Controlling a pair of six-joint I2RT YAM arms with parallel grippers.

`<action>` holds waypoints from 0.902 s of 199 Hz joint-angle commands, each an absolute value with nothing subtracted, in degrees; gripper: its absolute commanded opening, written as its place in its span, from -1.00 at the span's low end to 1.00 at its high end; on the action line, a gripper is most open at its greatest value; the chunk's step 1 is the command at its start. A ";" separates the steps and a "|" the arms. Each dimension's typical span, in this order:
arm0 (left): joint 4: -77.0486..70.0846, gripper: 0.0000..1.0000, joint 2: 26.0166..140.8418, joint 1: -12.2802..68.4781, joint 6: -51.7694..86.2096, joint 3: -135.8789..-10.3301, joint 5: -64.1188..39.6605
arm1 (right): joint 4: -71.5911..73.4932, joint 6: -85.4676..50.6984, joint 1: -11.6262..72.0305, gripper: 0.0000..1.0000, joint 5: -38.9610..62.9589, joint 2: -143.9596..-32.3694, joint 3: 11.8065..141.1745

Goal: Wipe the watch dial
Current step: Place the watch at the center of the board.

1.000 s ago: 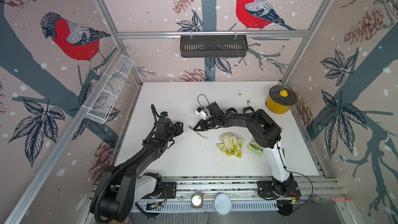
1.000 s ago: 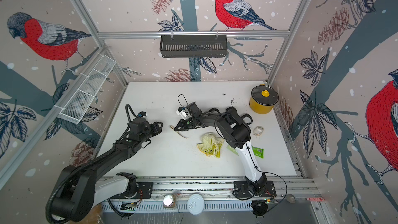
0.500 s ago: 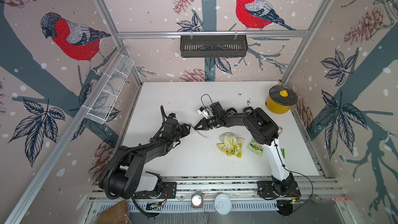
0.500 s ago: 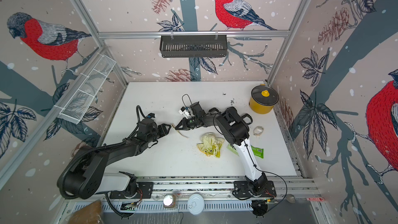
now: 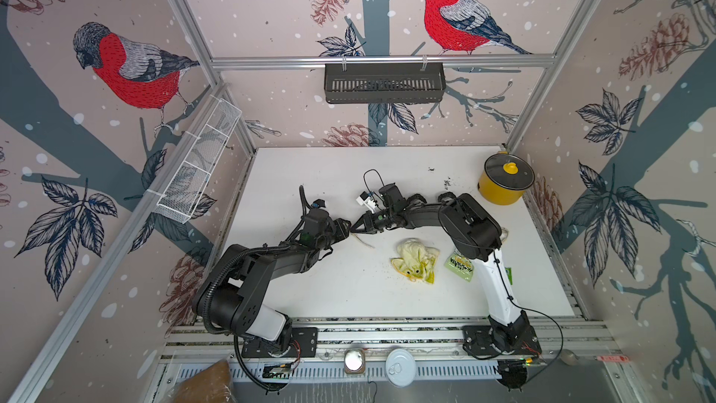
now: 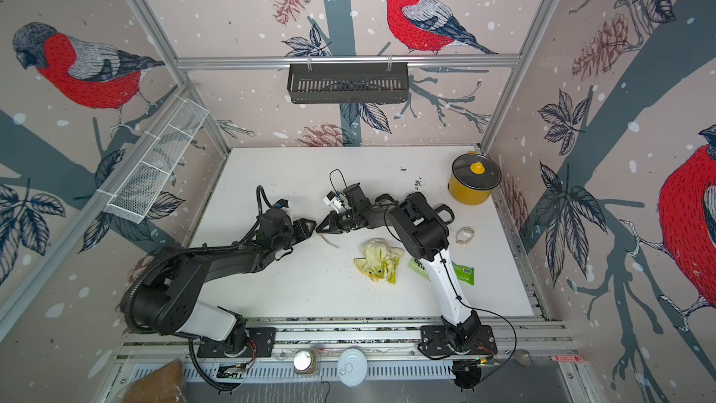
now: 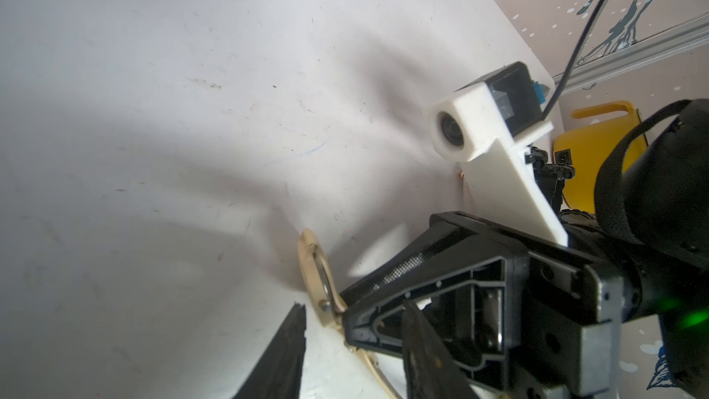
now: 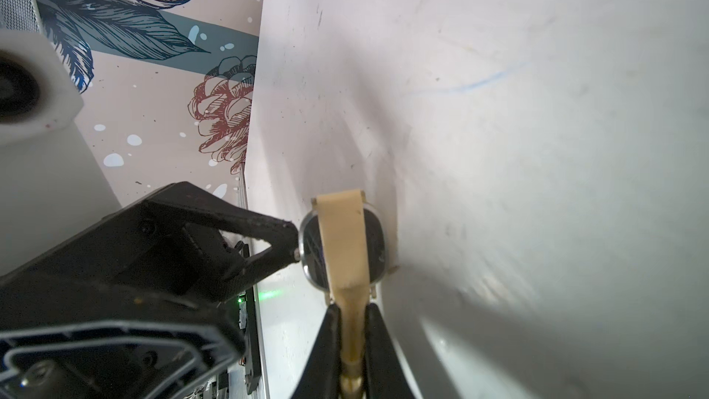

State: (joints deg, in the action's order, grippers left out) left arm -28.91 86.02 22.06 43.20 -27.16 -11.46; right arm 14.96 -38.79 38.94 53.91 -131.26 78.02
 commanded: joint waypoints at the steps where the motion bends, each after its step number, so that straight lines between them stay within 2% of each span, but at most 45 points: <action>1: -31.18 -0.16 87.03 22.30 44.44 -27.81 -10.30 | 15.36 -39.32 38.98 -0.73 53.27 -131.36 77.79; 39: -30.81 -0.23 88.99 22.63 44.82 -29.43 -9.28 | 16.55 -40.16 39.20 -0.70 53.27 -132.09 77.92; 72: -31.29 -0.30 90.09 22.85 45.54 -30.15 -9.54 | 16.82 -40.48 39.20 -0.51 52.58 -132.00 77.78; 138: -29.64 -0.32 90.70 23.47 45.75 -31.52 -8.73 | 16.30 -39.73 37.88 -0.45 50.19 -130.78 77.83; 180: -29.30 -0.32 91.80 23.86 45.89 -32.70 -8.84 | 16.78 -39.27 37.15 -0.27 47.56 -128.65 76.23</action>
State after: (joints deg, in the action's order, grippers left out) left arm -29.10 90.96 23.64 45.15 -31.86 -8.93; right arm 16.75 -40.23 37.58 50.68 -130.17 77.12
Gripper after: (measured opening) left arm 0.338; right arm 0.362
